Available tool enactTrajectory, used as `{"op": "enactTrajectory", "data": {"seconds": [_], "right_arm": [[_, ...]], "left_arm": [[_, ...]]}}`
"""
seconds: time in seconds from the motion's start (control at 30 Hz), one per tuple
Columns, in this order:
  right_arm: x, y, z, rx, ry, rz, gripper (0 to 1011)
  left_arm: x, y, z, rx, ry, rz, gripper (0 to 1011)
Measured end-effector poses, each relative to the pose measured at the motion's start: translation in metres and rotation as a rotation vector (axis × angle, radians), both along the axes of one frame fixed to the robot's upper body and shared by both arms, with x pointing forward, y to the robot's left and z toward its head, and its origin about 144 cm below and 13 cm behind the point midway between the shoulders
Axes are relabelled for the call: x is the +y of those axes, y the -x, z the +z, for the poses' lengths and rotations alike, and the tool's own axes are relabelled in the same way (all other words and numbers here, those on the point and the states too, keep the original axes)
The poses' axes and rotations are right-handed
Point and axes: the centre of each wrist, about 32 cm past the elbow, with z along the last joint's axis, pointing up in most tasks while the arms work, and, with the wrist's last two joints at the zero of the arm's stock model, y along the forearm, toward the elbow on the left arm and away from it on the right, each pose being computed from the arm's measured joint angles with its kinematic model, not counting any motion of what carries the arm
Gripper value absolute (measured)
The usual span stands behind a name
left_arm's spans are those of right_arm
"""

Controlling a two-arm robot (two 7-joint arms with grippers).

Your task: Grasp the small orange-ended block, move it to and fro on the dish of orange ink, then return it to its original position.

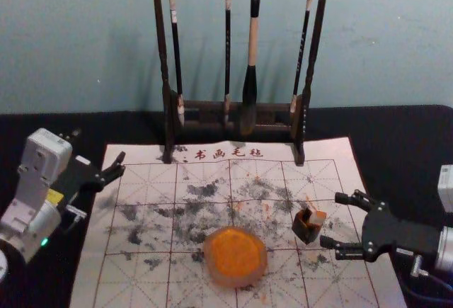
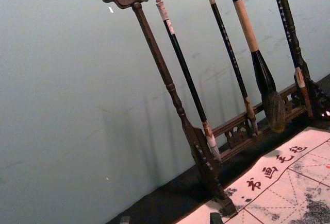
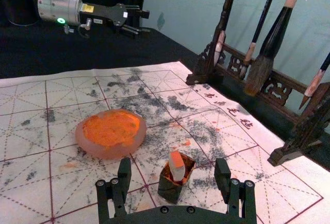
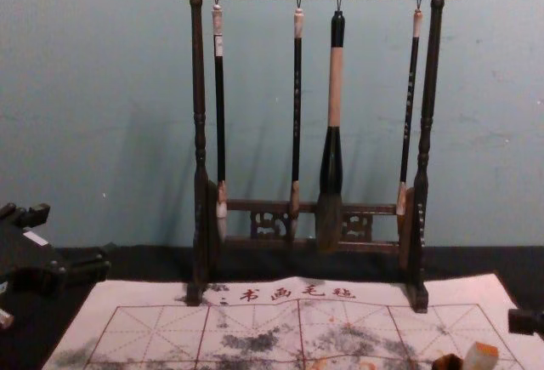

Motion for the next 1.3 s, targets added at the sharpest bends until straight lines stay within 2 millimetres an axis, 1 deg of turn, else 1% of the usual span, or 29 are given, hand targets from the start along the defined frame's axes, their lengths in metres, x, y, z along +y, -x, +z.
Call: {"op": "enactTrajectory", "data": {"seconds": [0.63, 0.97, 1.3], "right_arm": [[0.006, -0.021, -0.002, 0.031, 0.007, 0.003, 1000], [0.011, -0.028, -0.004, 0.04, 0.013, 0.006, 1000], [0.013, -0.029, -0.005, 0.048, 0.017, -0.004, 1000]], "left_arm": [[0.0, 0.0, 0.0, 0.0, 0.0, 0.0, 1001], [0.0, 0.0, 0.0, 0.0, 0.0, 0.0, 1001], [0.0, 0.0, 0.0, 0.0, 0.0, 0.0, 1001]]}}
